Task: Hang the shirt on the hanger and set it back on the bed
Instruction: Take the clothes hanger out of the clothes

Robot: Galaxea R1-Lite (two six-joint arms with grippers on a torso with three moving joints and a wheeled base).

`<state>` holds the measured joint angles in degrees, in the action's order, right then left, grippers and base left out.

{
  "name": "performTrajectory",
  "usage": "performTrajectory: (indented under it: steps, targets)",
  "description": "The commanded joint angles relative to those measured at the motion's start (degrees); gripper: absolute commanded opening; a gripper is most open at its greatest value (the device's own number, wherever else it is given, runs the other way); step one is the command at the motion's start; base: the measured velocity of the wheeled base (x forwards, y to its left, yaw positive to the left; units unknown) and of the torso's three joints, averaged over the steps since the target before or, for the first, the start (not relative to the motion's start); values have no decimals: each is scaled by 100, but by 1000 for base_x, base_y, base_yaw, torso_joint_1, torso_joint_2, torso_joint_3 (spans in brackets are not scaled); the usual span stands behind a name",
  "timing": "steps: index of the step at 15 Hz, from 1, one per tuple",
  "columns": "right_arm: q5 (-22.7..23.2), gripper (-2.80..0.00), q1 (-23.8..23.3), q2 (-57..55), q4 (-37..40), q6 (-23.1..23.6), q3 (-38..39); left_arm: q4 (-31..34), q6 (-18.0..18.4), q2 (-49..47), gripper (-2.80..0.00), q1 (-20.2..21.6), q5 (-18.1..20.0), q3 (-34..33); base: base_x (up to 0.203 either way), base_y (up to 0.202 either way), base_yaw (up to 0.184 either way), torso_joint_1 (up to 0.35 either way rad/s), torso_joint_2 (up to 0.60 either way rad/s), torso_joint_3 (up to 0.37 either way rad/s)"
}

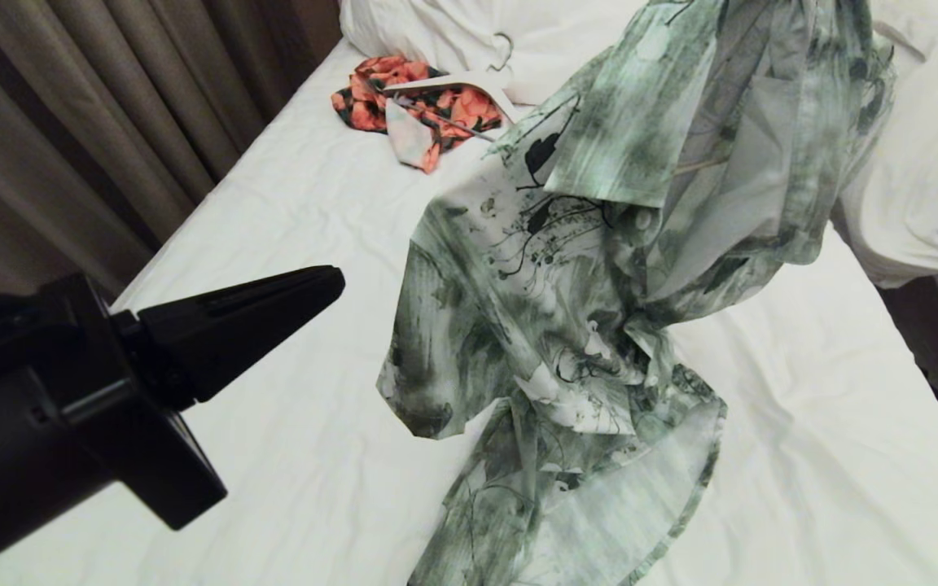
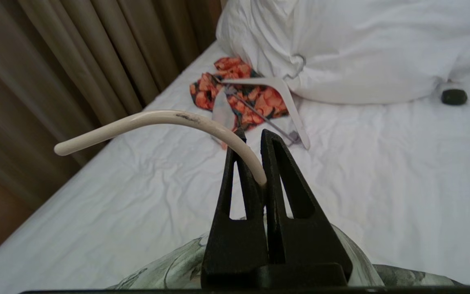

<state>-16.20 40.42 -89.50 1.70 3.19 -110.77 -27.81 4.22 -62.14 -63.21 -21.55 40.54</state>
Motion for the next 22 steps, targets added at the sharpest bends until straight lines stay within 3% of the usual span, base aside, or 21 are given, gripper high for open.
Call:
performTrajectory:
  steps: [1,6,22]
  targets:
    - [11,-280,0,-101,-80,13,20,-22,9,-238,-280,-155,-16,118,0,0,0,0,0,0]
    - [3,-280,-8,-120,-91,260,30,-155,0,-204,-280,-147,-16,103,0,0,0,17,-139,-114]
    - [3,-280,27,-32,-369,776,-58,-313,97,-269,-280,-174,-24,82,0,0,0,147,-504,-358]
